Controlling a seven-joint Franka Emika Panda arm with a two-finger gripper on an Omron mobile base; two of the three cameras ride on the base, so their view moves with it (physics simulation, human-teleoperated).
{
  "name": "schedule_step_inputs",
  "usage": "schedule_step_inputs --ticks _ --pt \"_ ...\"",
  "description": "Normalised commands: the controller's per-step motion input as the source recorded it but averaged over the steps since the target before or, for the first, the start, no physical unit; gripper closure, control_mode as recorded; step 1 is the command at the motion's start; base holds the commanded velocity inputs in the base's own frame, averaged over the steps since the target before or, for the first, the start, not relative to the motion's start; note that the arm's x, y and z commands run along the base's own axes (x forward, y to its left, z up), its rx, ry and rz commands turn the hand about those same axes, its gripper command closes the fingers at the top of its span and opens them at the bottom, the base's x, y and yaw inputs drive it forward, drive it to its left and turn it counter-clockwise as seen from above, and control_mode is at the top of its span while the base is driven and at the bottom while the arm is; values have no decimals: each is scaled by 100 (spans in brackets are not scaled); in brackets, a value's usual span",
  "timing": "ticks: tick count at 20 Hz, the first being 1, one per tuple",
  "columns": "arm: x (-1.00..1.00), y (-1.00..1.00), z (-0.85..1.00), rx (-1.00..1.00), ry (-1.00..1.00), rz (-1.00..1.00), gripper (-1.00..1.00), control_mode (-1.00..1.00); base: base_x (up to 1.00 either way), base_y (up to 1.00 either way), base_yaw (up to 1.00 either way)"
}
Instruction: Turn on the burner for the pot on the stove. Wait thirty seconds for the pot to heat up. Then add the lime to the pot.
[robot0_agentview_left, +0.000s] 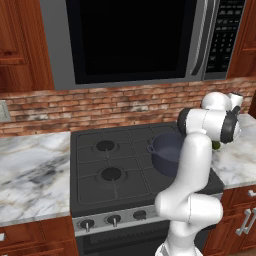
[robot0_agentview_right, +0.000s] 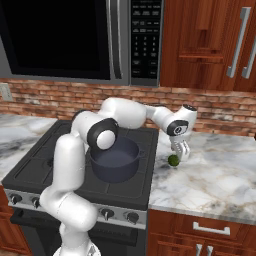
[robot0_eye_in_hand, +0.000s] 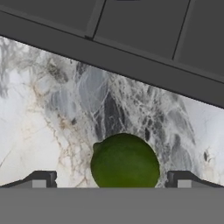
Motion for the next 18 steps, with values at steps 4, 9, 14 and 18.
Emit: schedule_step_inputs --ticks 4,9,14,18 --pt "9 6 -12 0 4 0 -100 -100 0 0 0" --pt "16 3 -23 0 2 0 -100 -100 0 0 0" --pt "3 0 -21 0 5 0 -100 -100 0 0 0" --pt "0 0 -15 1 5 0 -100 -100 0 0 0"
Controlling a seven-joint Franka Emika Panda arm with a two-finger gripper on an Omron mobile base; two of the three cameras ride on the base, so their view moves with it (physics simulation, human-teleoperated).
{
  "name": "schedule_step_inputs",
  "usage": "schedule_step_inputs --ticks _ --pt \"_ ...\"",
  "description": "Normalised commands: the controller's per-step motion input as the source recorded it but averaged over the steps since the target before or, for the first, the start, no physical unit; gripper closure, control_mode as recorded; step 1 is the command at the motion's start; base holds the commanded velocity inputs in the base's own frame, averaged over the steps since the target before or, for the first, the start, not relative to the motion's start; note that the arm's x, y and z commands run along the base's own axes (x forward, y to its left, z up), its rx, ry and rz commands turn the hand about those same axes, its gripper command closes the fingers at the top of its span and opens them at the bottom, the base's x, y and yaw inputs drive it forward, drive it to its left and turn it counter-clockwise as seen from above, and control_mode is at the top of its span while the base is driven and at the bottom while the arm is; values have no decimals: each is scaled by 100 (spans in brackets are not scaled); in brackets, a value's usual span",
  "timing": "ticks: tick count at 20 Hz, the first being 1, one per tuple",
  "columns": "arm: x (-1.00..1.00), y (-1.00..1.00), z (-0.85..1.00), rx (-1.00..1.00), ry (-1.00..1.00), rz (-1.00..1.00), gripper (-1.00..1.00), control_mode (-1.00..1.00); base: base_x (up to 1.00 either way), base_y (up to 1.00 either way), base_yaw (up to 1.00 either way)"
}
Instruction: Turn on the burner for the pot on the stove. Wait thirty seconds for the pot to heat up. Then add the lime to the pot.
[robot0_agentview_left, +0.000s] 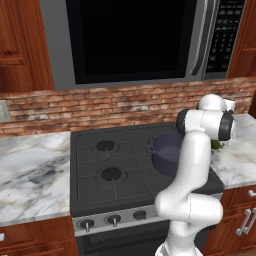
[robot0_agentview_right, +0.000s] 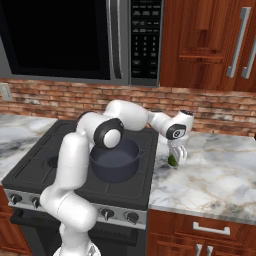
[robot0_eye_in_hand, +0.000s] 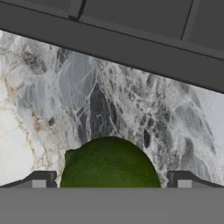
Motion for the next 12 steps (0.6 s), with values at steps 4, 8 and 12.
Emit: schedule_step_inputs --ticks 4,8,12 --pt "0 0 -13 1 1 0 100 -100 0 0 0" --pt "0 0 -2 0 0 0 100 -100 0 0 0" --pt "0 0 0 0 0 0 100 -100 0 0 0"
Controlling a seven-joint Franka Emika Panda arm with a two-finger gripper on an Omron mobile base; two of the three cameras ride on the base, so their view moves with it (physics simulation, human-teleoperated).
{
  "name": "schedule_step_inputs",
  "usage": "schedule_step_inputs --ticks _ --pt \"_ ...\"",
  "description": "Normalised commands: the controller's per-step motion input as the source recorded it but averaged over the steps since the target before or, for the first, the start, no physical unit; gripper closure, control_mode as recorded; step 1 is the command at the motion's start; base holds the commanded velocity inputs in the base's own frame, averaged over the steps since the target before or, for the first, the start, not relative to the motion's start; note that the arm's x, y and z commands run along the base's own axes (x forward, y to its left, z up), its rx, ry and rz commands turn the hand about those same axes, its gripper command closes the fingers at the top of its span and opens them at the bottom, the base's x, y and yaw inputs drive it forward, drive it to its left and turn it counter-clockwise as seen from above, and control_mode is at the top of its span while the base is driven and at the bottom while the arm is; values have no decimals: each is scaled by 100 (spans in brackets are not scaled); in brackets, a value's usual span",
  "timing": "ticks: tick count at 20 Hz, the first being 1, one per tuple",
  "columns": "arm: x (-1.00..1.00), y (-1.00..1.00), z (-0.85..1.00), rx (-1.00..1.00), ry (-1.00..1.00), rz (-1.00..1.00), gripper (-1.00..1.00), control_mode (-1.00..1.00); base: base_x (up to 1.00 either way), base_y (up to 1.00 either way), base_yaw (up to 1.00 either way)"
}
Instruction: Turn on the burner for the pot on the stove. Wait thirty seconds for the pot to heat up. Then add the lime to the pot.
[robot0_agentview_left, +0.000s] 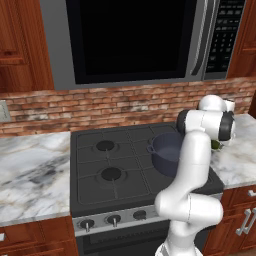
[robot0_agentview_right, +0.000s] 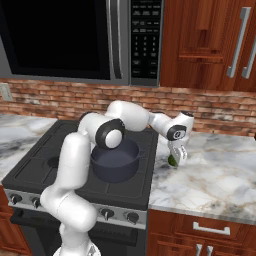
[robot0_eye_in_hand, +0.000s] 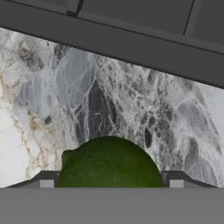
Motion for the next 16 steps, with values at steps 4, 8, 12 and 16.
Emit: schedule_step_inputs --ticks 4,8,12,16 --pt "-22 0 5 0 0 -2 100 -100 0 0 0" --pt "-65 -9 16 0 0 -2 100 -100 0 0 0" --pt "-72 -1 38 -3 -7 -3 100 -100 0 0 0" --pt "-82 1 62 -4 -10 -3 100 -100 0 0 0"
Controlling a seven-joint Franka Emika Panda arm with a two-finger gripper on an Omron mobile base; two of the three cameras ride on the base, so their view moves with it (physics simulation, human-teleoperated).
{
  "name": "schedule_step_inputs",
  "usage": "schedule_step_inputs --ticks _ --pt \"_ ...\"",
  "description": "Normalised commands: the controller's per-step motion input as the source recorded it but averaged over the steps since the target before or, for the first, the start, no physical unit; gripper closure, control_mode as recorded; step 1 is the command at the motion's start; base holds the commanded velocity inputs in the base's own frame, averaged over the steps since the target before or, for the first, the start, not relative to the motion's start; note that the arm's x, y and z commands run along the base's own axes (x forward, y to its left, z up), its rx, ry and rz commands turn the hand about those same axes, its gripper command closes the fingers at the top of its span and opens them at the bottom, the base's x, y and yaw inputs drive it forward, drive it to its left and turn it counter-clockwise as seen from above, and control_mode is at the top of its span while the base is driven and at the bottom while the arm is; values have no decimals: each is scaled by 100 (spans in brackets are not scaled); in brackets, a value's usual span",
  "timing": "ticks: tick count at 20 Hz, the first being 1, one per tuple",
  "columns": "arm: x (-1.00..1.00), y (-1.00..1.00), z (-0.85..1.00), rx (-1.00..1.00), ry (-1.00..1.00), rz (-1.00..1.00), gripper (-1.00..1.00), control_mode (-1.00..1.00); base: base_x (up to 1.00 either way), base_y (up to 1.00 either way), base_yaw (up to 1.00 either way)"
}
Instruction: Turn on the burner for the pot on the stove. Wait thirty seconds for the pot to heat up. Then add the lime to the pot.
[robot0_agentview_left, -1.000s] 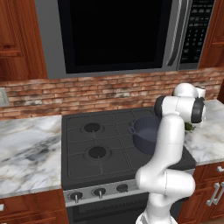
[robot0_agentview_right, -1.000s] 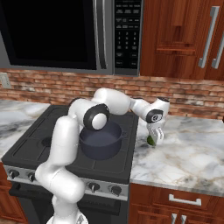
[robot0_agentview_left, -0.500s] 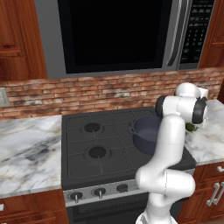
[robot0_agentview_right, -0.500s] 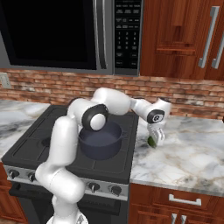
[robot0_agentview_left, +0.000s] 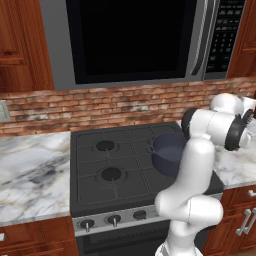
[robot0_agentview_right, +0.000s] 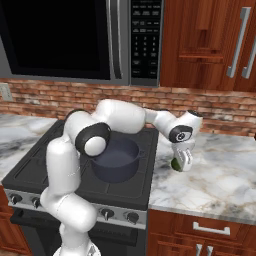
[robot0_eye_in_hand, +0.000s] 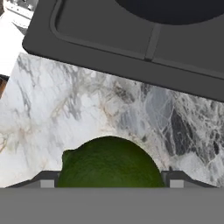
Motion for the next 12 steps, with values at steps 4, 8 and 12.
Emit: schedule_step_inputs --ticks 4,8,12 --pt "-100 1 38 -7 -16 -3 100 -100 0 0 0" --pt "-91 0 27 -8 -10 -4 100 -100 0 0 0" --pt "-74 0 68 -12 -6 -1 100 -100 0 0 0"
